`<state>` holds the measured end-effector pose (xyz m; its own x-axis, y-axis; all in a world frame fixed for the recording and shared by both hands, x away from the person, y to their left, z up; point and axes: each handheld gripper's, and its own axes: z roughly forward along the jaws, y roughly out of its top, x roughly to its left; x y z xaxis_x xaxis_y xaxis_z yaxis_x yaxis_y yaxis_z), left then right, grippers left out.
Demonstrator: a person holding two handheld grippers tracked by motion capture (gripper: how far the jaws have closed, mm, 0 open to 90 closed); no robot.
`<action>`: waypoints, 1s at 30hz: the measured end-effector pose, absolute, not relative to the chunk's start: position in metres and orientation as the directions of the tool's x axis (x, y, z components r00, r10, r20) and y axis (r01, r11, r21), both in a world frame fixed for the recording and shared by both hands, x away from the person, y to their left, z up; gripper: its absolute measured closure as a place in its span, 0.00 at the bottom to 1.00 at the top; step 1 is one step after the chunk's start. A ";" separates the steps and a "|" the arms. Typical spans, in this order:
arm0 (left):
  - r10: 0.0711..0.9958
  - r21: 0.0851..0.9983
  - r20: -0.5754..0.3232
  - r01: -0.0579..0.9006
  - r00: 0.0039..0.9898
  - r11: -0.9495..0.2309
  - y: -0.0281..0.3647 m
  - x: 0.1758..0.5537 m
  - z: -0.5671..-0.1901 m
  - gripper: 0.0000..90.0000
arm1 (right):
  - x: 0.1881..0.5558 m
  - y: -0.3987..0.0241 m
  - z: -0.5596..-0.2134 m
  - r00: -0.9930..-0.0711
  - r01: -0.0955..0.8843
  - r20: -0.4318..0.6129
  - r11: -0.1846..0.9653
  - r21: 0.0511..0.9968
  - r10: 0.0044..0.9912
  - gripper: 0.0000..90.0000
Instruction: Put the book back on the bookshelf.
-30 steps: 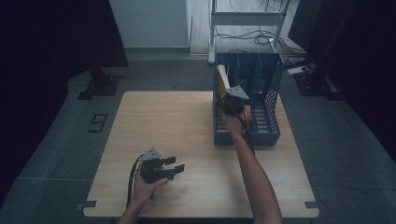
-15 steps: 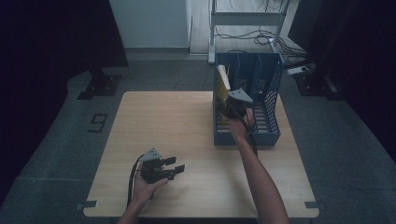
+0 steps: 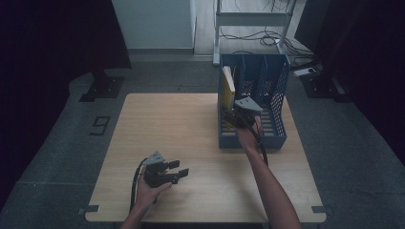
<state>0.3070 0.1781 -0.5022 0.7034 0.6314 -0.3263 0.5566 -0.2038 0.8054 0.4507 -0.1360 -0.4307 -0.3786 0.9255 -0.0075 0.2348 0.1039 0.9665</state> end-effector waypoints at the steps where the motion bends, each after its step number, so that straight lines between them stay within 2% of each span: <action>1: 0.631 0.805 -0.326 0.557 0.703 -0.204 0.178 0.307 -0.502 0.43 | 0.451 -0.136 -0.431 -0.379 0.235 -0.007 0.104 0.966 0.926 0.50; 15: 0.636 0.802 -0.326 0.561 0.699 -0.205 0.178 0.307 -0.503 0.43 | 0.393 -0.138 -0.438 -0.493 0.198 -0.037 0.153 0.968 0.869 0.50; 25: 0.633 0.799 -0.322 0.561 0.705 -0.218 0.176 0.306 -0.504 0.43 | 0.355 -0.149 -0.450 -0.542 0.213 0.005 0.131 0.968 0.840 0.51; 30: 0.637 0.797 -0.320 0.563 0.701 -0.218 0.176 0.306 -0.505 0.43 | 0.335 -0.159 -0.464 -0.549 0.255 0.032 0.131 0.958 0.835 0.51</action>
<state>0.3059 0.1763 -0.5054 0.7009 0.6373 -0.3205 0.5627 -0.2179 0.7974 0.3350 -0.1588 -0.4642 -0.5492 0.8351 0.0316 0.2547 0.1313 0.9581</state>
